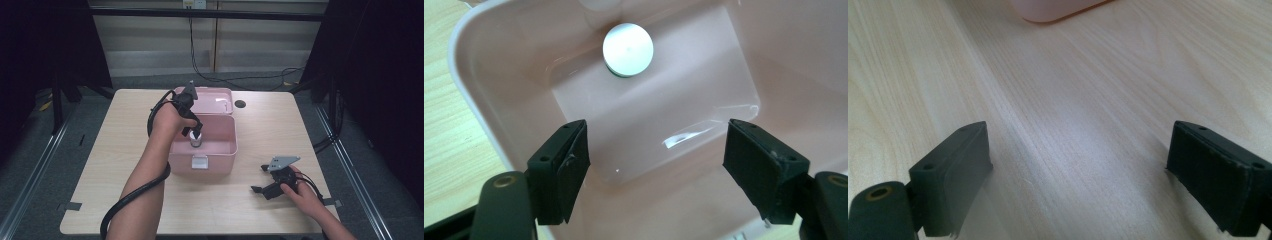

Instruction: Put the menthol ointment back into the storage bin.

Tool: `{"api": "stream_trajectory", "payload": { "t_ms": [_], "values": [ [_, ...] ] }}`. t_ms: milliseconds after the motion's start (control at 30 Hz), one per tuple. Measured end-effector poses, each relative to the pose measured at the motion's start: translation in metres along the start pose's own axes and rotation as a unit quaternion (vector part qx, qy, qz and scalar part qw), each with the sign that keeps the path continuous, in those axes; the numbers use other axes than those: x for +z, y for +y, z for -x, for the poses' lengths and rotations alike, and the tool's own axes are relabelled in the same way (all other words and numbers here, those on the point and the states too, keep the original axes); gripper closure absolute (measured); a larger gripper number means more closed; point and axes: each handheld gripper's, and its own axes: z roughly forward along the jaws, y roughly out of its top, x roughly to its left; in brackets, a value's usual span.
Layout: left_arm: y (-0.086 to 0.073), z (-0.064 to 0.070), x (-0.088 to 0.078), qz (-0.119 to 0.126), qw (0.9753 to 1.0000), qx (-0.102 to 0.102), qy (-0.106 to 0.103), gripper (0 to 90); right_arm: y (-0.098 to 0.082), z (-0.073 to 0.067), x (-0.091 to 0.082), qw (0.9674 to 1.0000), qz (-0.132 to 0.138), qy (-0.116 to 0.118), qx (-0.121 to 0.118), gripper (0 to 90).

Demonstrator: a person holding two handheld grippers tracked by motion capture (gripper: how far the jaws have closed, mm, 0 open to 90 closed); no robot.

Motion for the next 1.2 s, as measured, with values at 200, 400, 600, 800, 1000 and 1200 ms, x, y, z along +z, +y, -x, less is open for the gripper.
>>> {"api": "stream_trajectory", "payload": {
  "t_ms": [200, 400, 600, 800, 1000, 1200],
  "values": [
    [-0.005, 0.000, -0.011, -0.003, 1.0000, 0.009, 0.000, 26.1, 0.000, 0.000, 0.000, 1.0000, 0.000, 0.000, 0.000, 9.7],
    [-0.012, -0.003, -0.025, 0.000, 0.9999, 0.012, 0.000, 26.1, 0.000, 0.000, 0.000, 1.0000, 0.000, 0.000, -0.001, 9.7],
    [-0.024, -0.009, -0.034, -0.008, 0.9999, 0.010, -0.004, 26.0, 0.000, 0.000, 0.000, 1.0000, 0.000, 0.000, -0.001, 9.7],
    [-0.036, -0.020, -0.044, -0.005, 1.0000, 0.002, -0.004, 26.0, 0.000, 0.000, 0.000, 1.0000, -0.001, 0.000, -0.001, 9.7],
    [-0.048, -0.030, -0.051, 0.001, 1.0000, -0.003, -0.004, 26.1, 0.000, 0.000, 0.000, 1.0000, 0.000, 0.000, 0.000, 9.7],
    [-0.060, -0.038, -0.053, 0.004, 0.9999, -0.010, -0.004, 26.1, 0.000, 0.000, 0.000, 1.0000, 0.000, 0.000, 0.000, 9.7]
  ]
}}
